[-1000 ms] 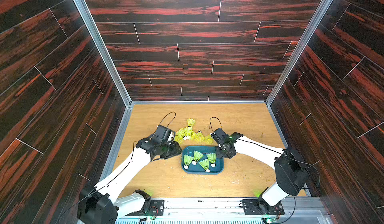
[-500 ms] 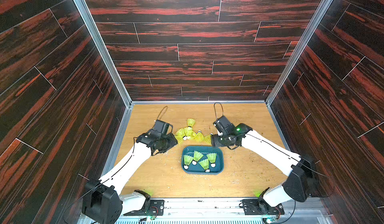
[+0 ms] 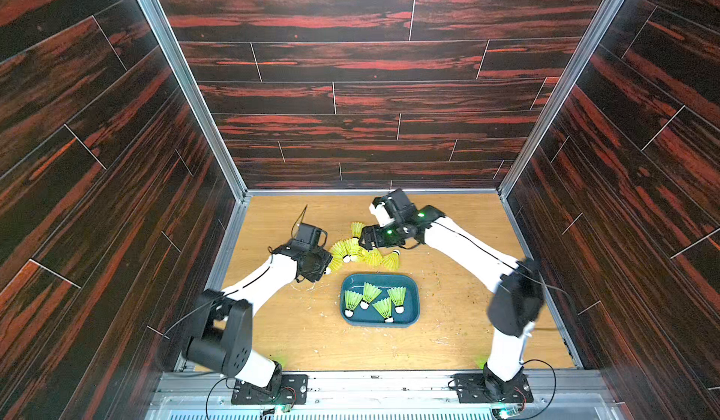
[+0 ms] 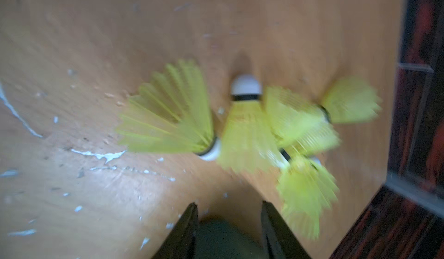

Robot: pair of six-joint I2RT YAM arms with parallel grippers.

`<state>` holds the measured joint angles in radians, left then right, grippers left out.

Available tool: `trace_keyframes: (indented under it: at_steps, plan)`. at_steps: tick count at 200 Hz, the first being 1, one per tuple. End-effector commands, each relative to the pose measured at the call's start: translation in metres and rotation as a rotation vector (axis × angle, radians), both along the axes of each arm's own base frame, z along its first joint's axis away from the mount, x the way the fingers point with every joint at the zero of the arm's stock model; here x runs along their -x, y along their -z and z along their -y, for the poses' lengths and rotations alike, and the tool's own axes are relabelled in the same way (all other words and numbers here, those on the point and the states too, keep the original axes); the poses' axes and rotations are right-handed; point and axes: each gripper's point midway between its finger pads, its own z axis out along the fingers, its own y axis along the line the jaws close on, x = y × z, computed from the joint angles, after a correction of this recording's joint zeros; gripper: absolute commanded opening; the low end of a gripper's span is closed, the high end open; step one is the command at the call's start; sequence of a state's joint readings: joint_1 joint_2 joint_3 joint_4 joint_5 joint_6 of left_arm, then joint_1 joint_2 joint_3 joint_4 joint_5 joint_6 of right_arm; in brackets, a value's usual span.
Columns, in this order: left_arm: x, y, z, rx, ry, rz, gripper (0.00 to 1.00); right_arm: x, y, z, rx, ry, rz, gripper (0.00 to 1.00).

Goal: Put the shuttlecocks into the storage box
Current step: Pick up the shuttlecock at the center of the board.

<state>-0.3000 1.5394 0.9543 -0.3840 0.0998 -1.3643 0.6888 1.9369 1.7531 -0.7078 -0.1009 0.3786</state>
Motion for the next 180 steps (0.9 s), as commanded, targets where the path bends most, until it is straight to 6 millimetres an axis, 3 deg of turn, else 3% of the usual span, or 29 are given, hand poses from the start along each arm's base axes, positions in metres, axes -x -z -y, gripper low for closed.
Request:
trace_keyframes:
  at_steps: [1, 40, 180]
  plan:
    - [-0.004, 0.007, -0.015, 0.005, -0.186, -0.013, 0.45, -0.005, 0.002, -0.009, -0.022, -0.041, -0.021, 0.91]
    - [0.000, 0.019, -0.028, -0.019, -0.315, -0.062, 0.42, -0.012, 0.009, -0.013, -0.027, -0.049, -0.036, 0.91]
    - [-0.012, 0.058, -0.006, 0.023, -0.336, -0.151, 0.44, -0.016, 0.018, -0.009, -0.031, -0.051, -0.047, 0.90]
